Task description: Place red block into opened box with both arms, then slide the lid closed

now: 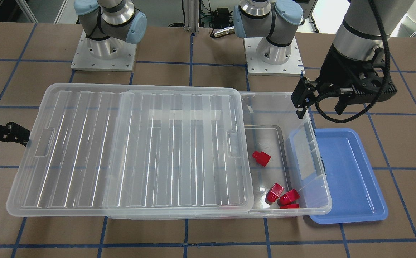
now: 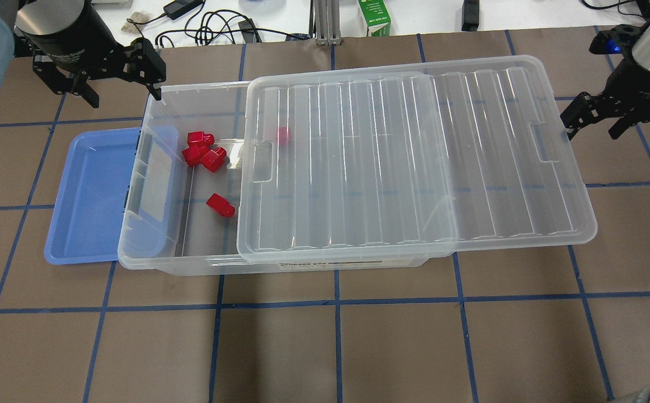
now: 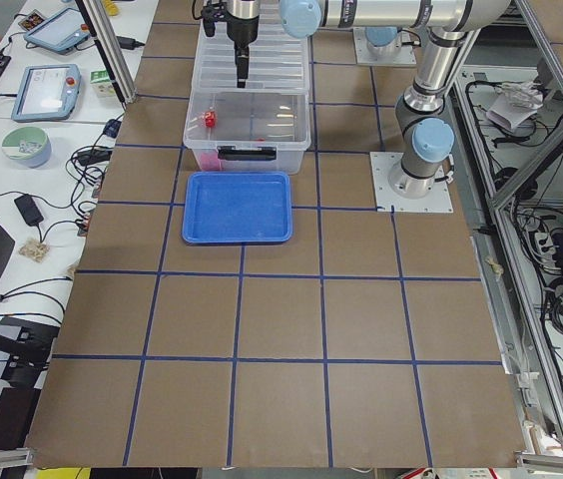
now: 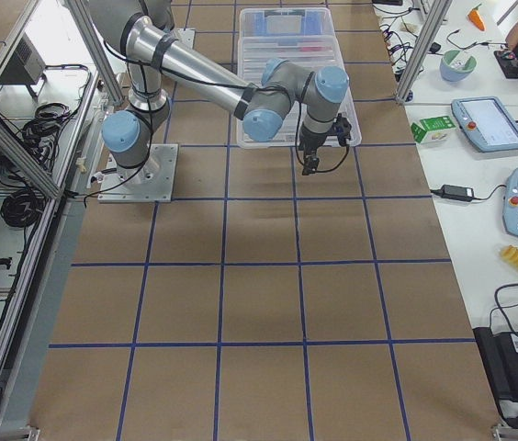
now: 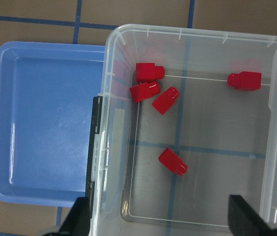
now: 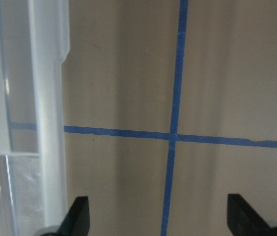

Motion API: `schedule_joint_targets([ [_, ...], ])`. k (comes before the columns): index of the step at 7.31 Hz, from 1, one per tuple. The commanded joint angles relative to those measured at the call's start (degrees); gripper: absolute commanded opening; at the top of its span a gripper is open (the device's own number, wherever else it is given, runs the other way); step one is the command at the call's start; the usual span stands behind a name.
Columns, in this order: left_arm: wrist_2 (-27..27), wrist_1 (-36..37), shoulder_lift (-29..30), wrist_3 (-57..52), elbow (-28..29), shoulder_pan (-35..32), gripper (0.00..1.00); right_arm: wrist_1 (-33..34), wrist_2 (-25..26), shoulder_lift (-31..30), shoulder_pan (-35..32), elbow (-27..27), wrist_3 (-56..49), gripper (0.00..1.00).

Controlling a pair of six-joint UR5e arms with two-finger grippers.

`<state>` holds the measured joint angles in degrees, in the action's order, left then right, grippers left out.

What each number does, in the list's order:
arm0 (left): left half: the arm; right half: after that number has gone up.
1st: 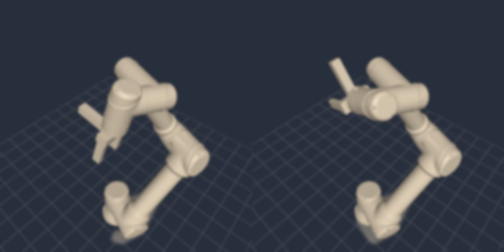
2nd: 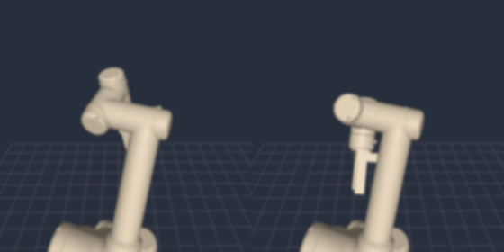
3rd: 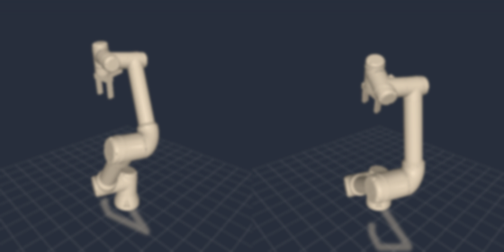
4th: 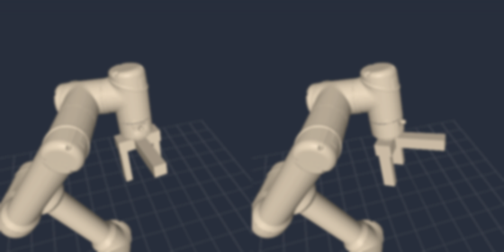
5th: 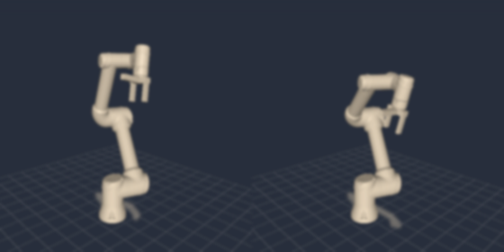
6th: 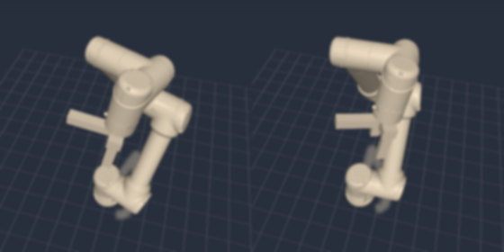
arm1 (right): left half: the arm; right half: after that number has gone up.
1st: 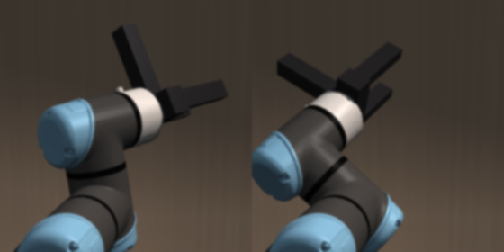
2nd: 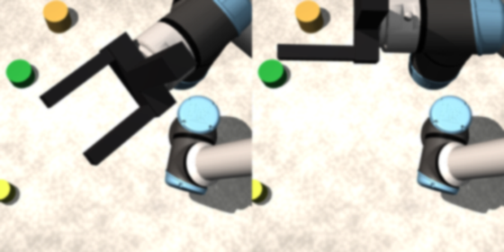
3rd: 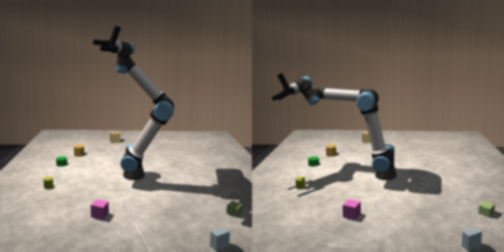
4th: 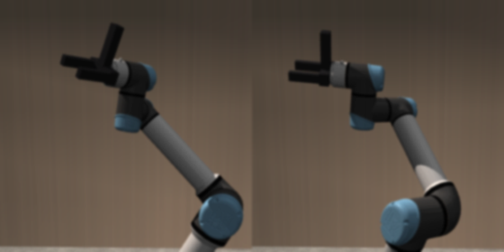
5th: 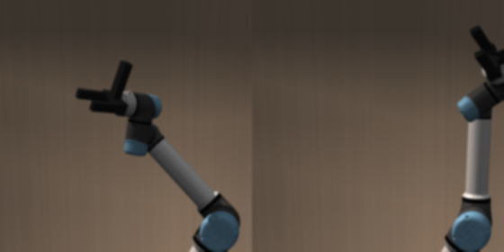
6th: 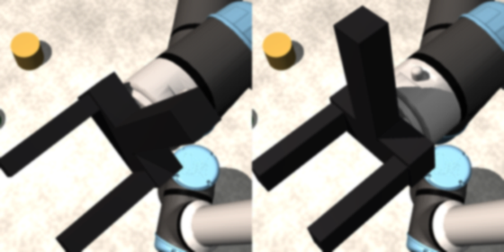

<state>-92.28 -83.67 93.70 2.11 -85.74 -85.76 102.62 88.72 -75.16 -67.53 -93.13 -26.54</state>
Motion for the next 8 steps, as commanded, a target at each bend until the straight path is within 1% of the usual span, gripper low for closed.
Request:
schedule_joint_targets([
  [1,0.0,0.0,0.0,0.0,-0.04,0.07,1.0,0.48,-0.3,0.01,-3.21,-0.12,4.19,1.0],
  [2,0.0,0.0,0.0,0.0,-0.04,0.07,1.0,0.56,-0.39,0.01,-4.88,-0.12,5.0,1.0],
  [3,0.0,0.0,0.0,0.0,-0.04,0.07,1.0,0.48,-0.39,0.01,-6.81,-0.12,8.57,1.0],
  [8,0.09,0.09,0.08,0.0,-0.13,-0.02,1.0,0.48,-0.57,0.1,-15.08,-0.12,14.04,1.0],
])
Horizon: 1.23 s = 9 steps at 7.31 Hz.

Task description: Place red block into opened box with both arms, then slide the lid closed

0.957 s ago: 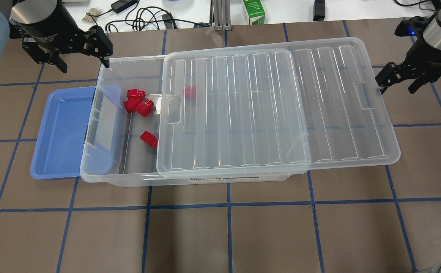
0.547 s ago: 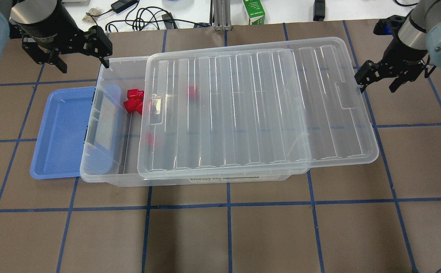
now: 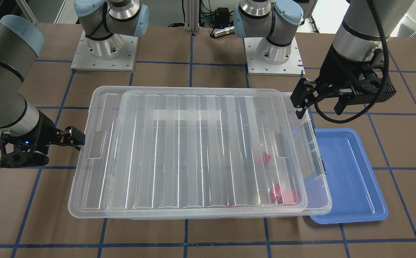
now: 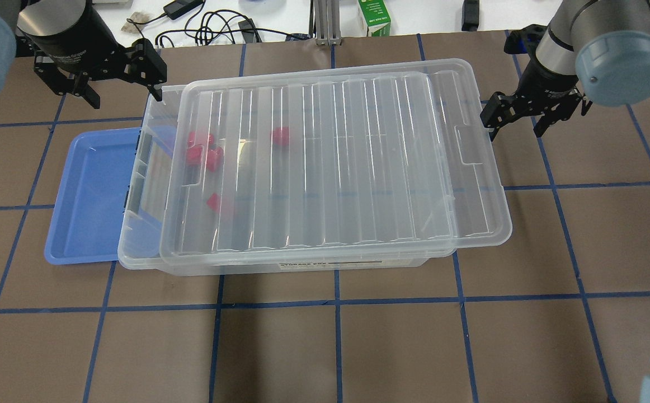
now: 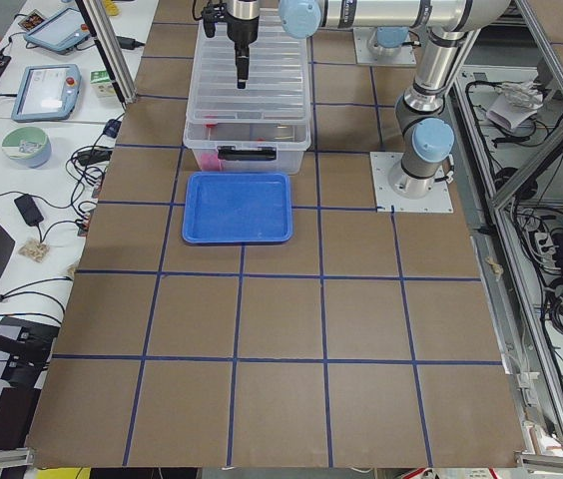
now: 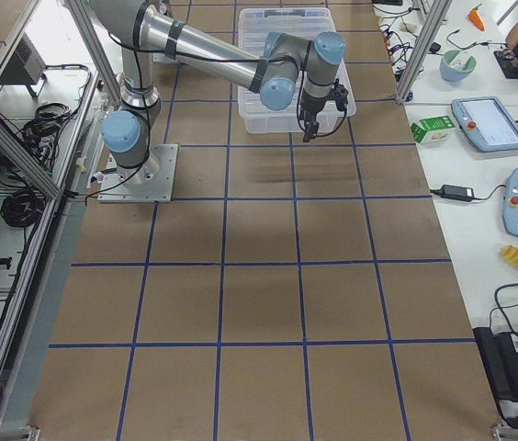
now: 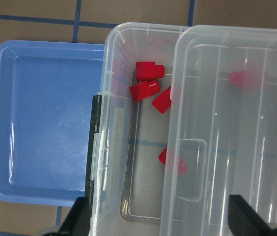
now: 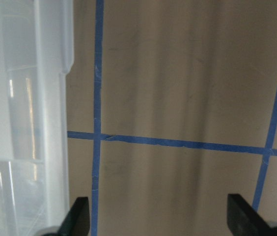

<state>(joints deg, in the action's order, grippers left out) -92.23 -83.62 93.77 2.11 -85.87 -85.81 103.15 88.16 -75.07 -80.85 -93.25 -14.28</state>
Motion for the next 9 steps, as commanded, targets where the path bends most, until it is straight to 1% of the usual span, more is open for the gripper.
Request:
schedule_joint_targets([
  [1,0.03,-0.05,0.01,0.0,0.0,0.02,1.0,-0.06,0.0,0.09,-2.9,-0.09,3.02,1.0],
  [3,-0.05,0.03,0.01,0.0,0.0,0.02,1.0,0.12,-0.35,-0.17,-3.96,0.0,4.87,1.0],
  [5,-0.05,0.03,0.01,0.0,0.0,0.02,1.0,1.6,-0.62,-0.16,-3.79,0.7,4.18,1.0],
  [6,-0.06,0.03,0.01,0.0,0.0,0.02,1.0,2.31,0.08,-2.34,-3.35,1.66,2.08,1.0],
  [7,-0.06,-0.05,0.01,0.0,0.0,-0.06,1.0,1.7,0.43,-6.54,-3.7,2.11,1.89,1.0],
  [8,-0.06,-0.06,0.01,0.0,-0.09,-0.06,1.0,0.22,-0.26,-10.33,-3.96,2.11,2.5,1.0],
  [9,-0.06,-0.06,0.01,0.0,-0.09,-0.06,1.0,-2.75,-0.18,-13.67,-5.79,2.02,4.5,1.0],
])
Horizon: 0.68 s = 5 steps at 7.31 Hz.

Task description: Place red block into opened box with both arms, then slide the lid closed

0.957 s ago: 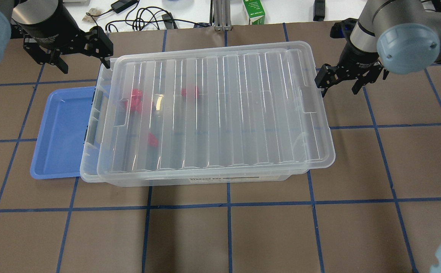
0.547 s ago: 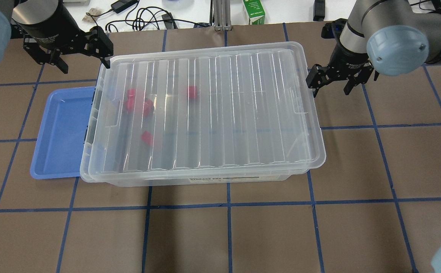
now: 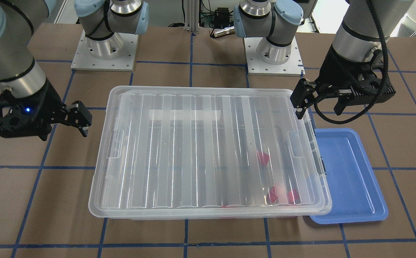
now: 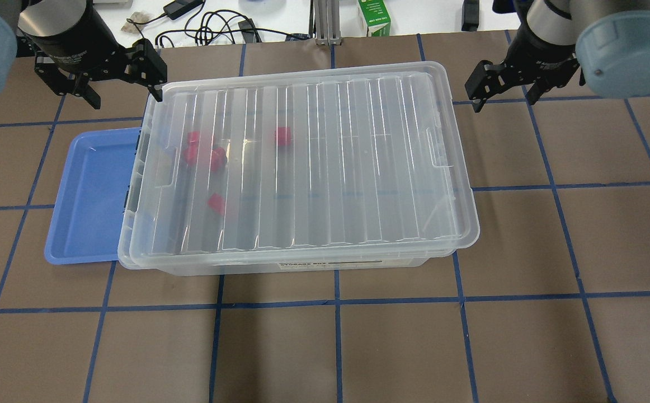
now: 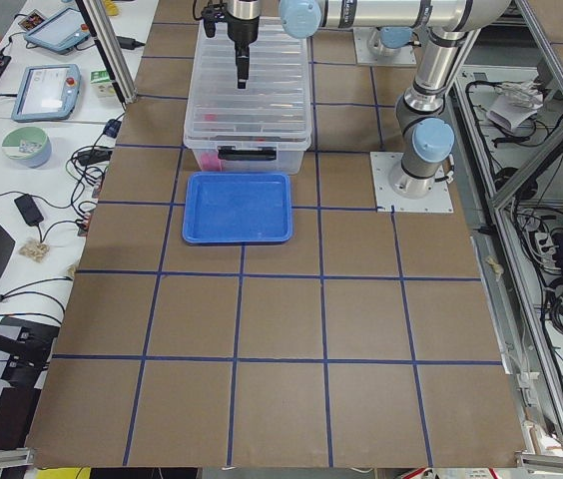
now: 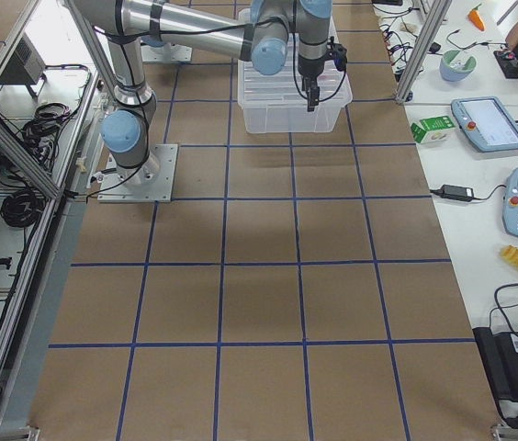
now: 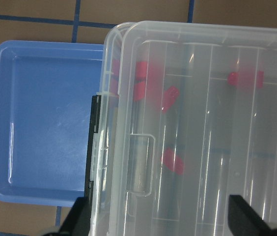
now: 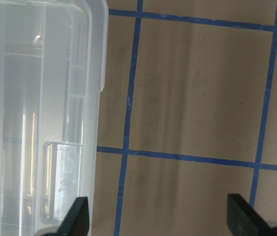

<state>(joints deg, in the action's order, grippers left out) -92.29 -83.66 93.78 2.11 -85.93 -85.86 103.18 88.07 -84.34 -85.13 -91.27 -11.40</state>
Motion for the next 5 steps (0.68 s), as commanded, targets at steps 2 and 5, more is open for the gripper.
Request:
schedule_joint_targets([
  [2,0.0,-0.01,0.0,0.0,-0.03,-0.1,1.0,-3.6,0.35,-6.19,-8.61,0.56,12.24,1.0],
  [5,0.26,-0.01,0.09,0.26,0.23,-0.36,1.0,-4.04,0.44,-5.05,-8.91,2.15,12.1,1.0],
])
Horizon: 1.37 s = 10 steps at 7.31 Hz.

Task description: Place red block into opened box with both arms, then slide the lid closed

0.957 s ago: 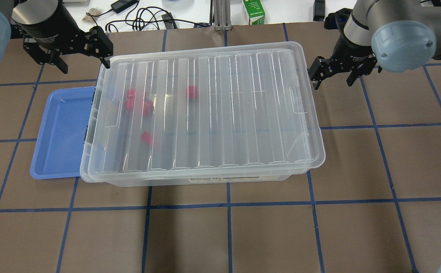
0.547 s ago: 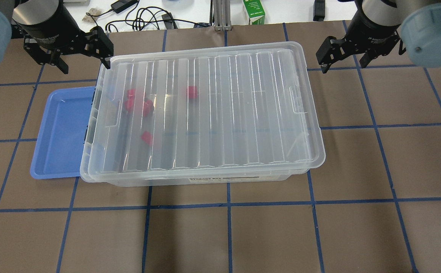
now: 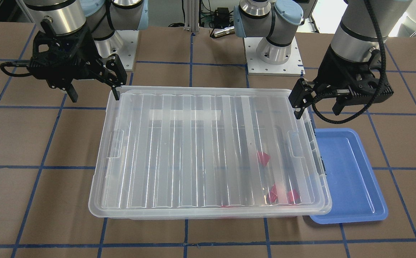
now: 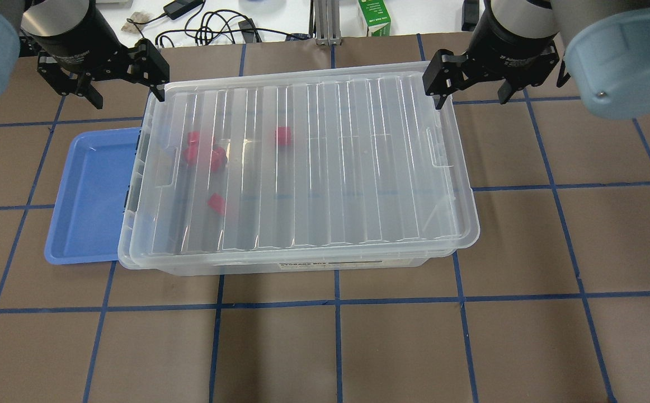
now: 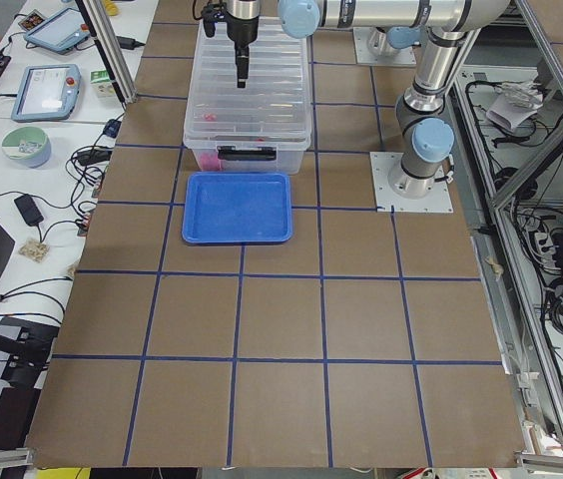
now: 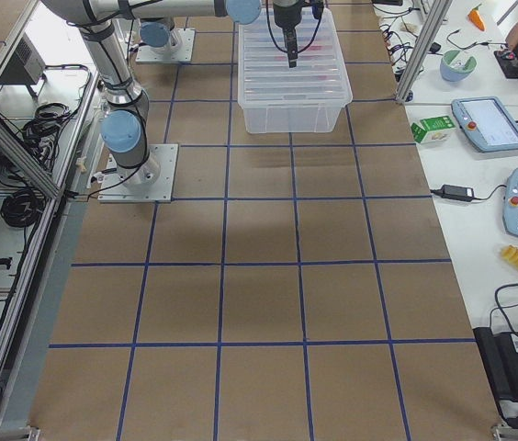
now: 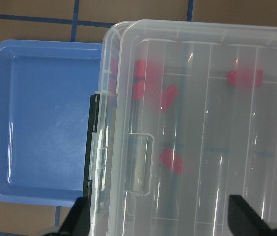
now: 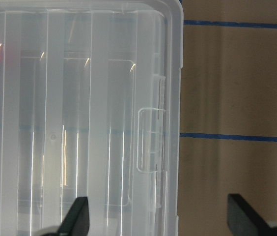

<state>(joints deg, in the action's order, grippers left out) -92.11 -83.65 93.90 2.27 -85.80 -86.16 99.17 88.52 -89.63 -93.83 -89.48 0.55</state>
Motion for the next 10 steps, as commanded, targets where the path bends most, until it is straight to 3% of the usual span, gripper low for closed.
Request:
schedule_joint_targets([
  [1,0.0,-0.02,-0.04,0.11,0.11,-0.06,1.0,-0.03,-0.19,0.25,-0.21,0.45,0.16,1.0],
  [10,0.71,-3.54,-2.58,-0.07,0.89,-1.28,1.0,-0.03,-0.02,0.16,-0.21,-0.08,-0.19,1.0],
])
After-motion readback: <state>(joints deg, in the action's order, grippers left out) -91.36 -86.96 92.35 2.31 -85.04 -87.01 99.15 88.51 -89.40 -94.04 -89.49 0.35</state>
